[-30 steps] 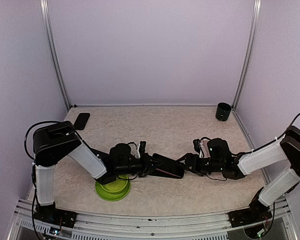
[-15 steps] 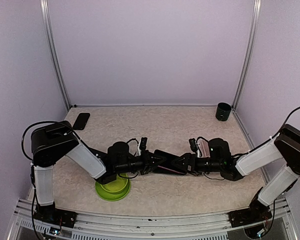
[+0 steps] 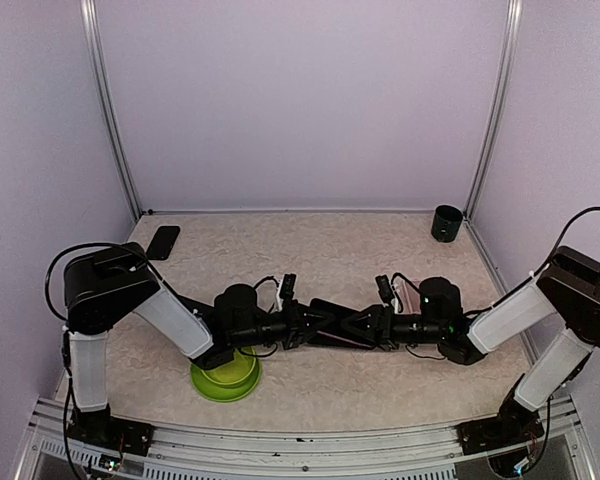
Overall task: Put the phone into the phone case
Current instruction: Install the phone on the phone case.
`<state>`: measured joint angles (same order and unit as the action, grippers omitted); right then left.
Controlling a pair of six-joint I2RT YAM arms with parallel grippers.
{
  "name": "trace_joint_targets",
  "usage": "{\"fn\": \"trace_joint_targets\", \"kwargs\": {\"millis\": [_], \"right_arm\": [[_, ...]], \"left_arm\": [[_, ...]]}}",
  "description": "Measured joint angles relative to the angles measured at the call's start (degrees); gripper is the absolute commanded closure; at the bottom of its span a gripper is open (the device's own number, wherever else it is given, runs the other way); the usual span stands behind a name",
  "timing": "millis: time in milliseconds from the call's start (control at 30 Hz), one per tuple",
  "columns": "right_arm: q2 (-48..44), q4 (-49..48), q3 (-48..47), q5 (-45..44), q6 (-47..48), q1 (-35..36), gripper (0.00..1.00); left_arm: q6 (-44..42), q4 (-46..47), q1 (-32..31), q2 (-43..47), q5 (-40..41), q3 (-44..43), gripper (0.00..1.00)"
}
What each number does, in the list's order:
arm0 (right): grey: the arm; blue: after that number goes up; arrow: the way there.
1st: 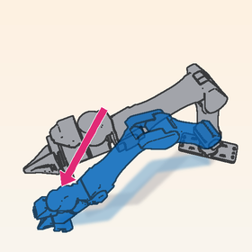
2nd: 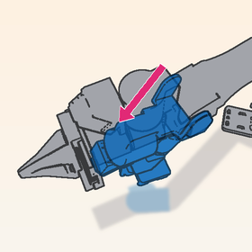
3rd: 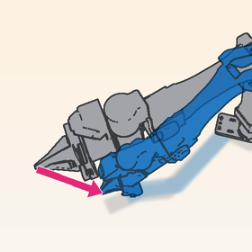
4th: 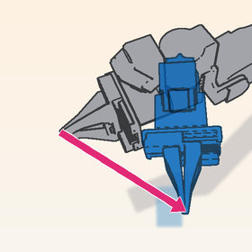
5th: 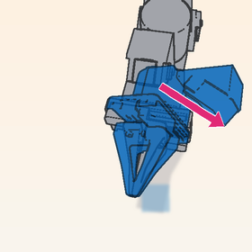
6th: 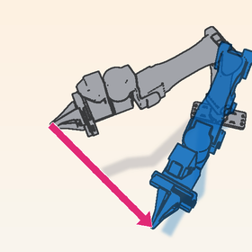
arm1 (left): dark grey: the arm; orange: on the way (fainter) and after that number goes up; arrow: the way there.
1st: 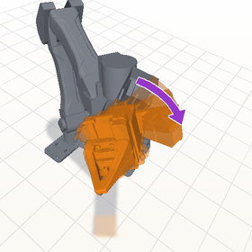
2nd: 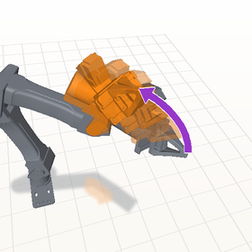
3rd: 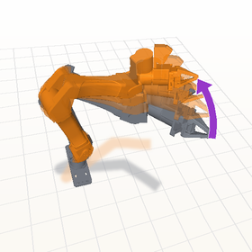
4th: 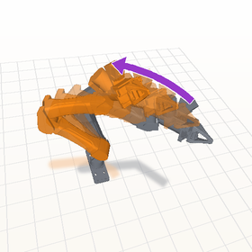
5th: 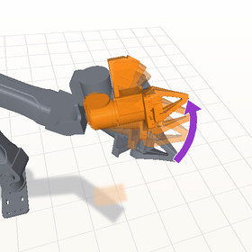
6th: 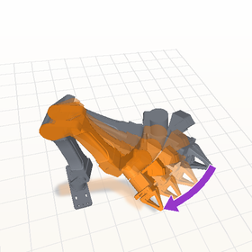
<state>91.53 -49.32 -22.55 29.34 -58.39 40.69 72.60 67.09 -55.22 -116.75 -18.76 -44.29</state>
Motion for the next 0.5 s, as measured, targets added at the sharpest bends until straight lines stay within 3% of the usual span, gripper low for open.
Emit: {"fn": "trace_joint_targets", "kwargs": {"millis": [500], "right_arm": [[1.9,-6.7,1.9,1.8,-3.5,-0.7,0.53]], "left_arm": [[0.7,2.2,-0.1,-0.8,-0.6,-0.1,1.0]]}}
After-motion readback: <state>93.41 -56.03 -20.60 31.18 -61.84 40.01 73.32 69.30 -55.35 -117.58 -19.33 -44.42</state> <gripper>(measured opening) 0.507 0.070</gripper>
